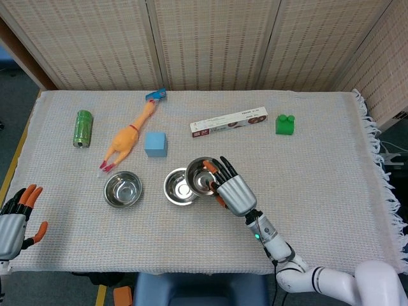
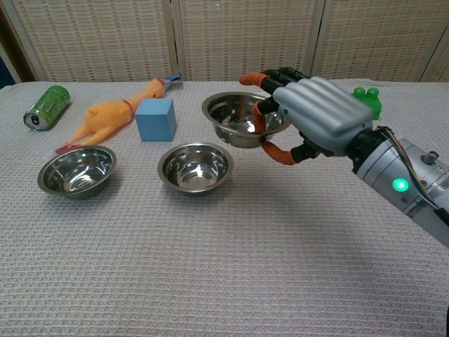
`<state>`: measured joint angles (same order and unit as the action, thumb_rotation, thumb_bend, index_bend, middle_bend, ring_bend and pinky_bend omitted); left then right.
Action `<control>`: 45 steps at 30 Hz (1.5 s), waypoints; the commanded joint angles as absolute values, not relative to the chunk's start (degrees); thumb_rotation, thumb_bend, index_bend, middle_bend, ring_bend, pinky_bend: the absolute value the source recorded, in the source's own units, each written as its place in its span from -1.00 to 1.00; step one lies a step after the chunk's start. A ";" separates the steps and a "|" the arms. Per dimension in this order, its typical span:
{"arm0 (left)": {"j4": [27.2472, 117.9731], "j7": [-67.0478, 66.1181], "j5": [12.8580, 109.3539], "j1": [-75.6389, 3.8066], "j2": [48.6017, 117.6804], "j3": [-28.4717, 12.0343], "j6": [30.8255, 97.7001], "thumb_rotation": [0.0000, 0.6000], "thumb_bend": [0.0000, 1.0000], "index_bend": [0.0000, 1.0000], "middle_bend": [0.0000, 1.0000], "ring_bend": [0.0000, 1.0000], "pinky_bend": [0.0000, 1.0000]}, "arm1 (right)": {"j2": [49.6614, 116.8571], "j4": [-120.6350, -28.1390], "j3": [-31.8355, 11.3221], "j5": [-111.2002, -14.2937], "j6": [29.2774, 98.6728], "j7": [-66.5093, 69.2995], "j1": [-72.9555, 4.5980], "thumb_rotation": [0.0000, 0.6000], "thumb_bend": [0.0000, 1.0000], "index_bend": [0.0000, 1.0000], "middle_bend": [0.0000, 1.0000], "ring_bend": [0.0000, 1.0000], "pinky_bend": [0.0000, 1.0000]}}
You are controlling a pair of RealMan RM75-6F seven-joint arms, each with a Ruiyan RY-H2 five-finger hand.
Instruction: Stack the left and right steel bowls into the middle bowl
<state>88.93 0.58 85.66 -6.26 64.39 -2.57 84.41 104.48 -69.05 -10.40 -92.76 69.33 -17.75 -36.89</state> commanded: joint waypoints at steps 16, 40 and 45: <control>88.49 3.83 86.01 -5.94 63.32 -2.49 84.79 1.00 -0.17 -1.00 -1.00 -1.00 -0.71 | 114.36 -59.51 -11.32 -87.84 61.63 -18.71 -43.43 1.00 -0.22 -0.28 -0.87 -1.00 -1.00; 86.60 -8.06 90.89 -7.10 70.61 -0.41 84.49 1.00 -0.18 -0.97 -0.08 0.08 0.24 | 81.31 -85.07 1.74 -91.53 88.28 -10.05 -19.85 1.00 -0.63 -1.00 -1.00 -1.00 -1.00; 84.27 -26.33 88.29 -12.48 79.18 -1.57 74.83 1.00 -0.18 -0.93 0.49 0.67 0.77 | 74.71 -82.44 3.96 -93.43 94.92 -1.60 -14.07 1.00 -0.63 -1.00 -1.00 -1.00 -1.00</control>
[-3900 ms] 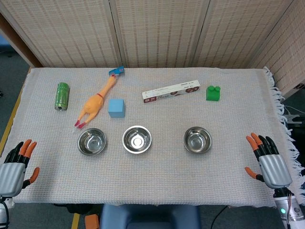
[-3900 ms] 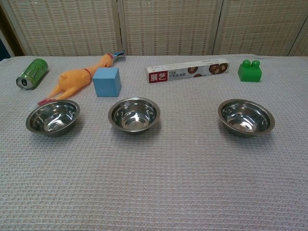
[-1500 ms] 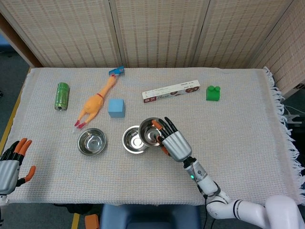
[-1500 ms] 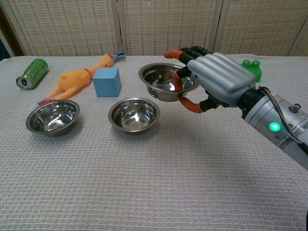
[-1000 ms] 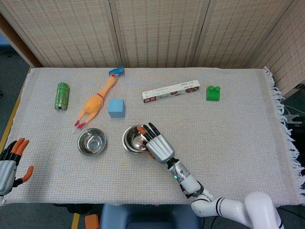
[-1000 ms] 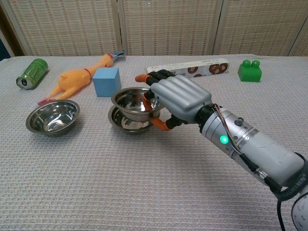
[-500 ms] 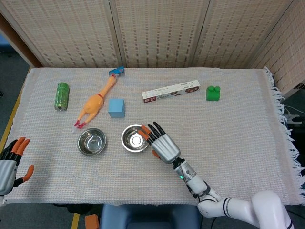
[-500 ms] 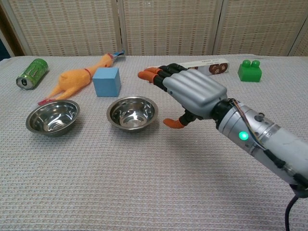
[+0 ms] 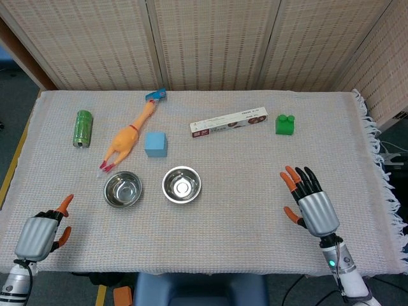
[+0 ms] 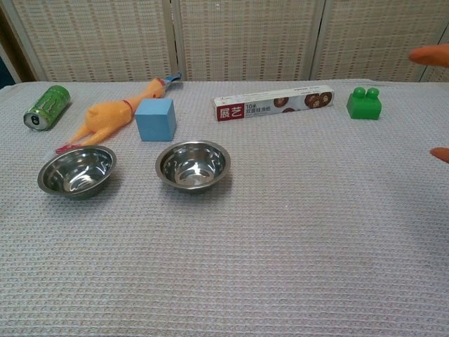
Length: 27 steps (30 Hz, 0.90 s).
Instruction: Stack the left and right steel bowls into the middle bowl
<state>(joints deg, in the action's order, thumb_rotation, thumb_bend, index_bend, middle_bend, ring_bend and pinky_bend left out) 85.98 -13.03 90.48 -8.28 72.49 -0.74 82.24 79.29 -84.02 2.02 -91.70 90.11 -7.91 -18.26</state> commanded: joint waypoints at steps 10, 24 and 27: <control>75.54 -36.58 82.97 -18.70 90.65 -4.71 67.75 1.00 -0.18 -0.69 0.78 0.85 0.90 | 73.20 -81.64 2.56 -94.42 94.72 2.13 -12.80 1.00 -0.63 -1.00 -1.00 -1.00 -1.00; 59.79 -27.36 87.82 -23.25 99.16 -5.59 72.97 1.00 -0.19 0.07 0.97 1.00 1.00 | 72.52 -82.68 1.29 -92.96 89.25 0.63 -12.70 1.00 -0.63 -1.00 -1.00 -1.00 -1.00; 56.22 -23.85 88.87 -23.88 100.79 -5.72 74.79 1.00 -0.18 0.24 1.00 1.00 1.00 | 72.47 -82.80 1.06 -92.75 88.37 0.27 -12.70 1.00 -0.63 -1.00 -1.00 -1.00 -1.00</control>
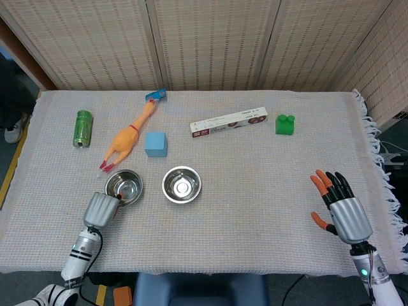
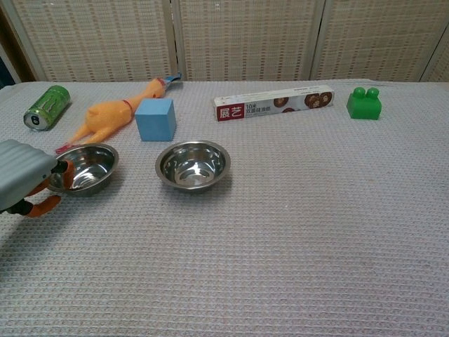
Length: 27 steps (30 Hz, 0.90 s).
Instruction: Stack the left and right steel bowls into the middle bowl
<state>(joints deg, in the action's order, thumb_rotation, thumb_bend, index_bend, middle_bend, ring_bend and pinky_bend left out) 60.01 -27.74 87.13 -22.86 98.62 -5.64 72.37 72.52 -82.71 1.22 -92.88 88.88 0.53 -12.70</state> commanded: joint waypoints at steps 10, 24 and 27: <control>46.30 -17.25 91.46 -25.50 104.94 -5.87 80.87 1.00 -0.17 0.39 1.00 1.00 1.00 | 71.76 -83.58 0.72 -92.64 86.34 -0.12 -12.54 1.00 -0.63 -1.00 -1.00 -1.00 -1.00; 56.54 -23.28 94.63 -31.39 103.71 -6.61 81.45 1.00 -0.19 0.38 1.00 1.00 1.00 | 71.49 -83.65 0.07 -92.73 84.87 0.32 -12.37 1.00 -0.63 -1.00 -1.00 -1.00 -1.00; 57.66 -24.67 95.44 -32.48 104.92 -6.13 80.77 1.00 -0.18 0.38 1.00 1.00 1.00 | 71.30 -83.76 0.04 -92.77 84.55 0.50 -12.35 1.00 -0.63 -1.00 -1.00 -1.00 -1.00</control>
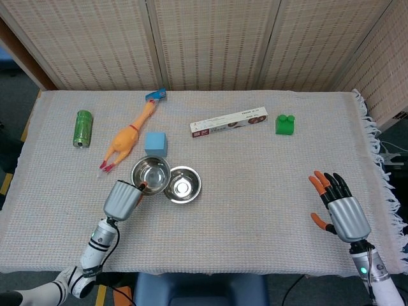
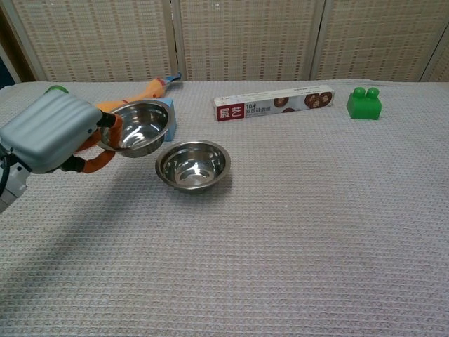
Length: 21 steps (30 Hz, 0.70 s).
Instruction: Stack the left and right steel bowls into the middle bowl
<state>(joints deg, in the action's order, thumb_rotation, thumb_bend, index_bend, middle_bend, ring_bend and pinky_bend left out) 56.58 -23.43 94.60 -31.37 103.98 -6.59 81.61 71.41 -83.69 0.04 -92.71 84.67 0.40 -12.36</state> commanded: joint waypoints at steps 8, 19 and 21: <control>55.28 -27.13 94.72 -34.61 108.98 -6.09 77.69 1.00 -0.19 0.34 1.00 1.00 1.00 | 70.77 -84.04 -0.11 -93.13 84.56 1.23 -12.06 1.00 -0.63 -1.00 -1.00 -1.00 -1.00; 53.41 -26.78 94.46 -35.43 109.92 -5.42 77.20 1.00 -0.20 -0.38 1.00 1.00 1.00 | 70.62 -84.16 -0.71 -92.89 84.72 1.27 -11.66 1.00 -0.63 -1.00 -1.00 -1.00 -1.00; 54.18 -26.91 94.73 -35.45 109.78 -5.13 77.48 1.00 -0.20 -0.40 1.00 1.00 1.00 | 70.72 -84.19 -0.74 -93.05 84.82 1.03 -11.60 1.00 -0.63 -1.00 -1.00 -1.00 -1.00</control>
<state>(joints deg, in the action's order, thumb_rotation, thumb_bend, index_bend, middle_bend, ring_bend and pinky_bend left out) 53.93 -26.86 94.58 -35.42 109.87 -5.29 77.32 70.71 -84.18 -0.73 -93.03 84.80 1.04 -11.61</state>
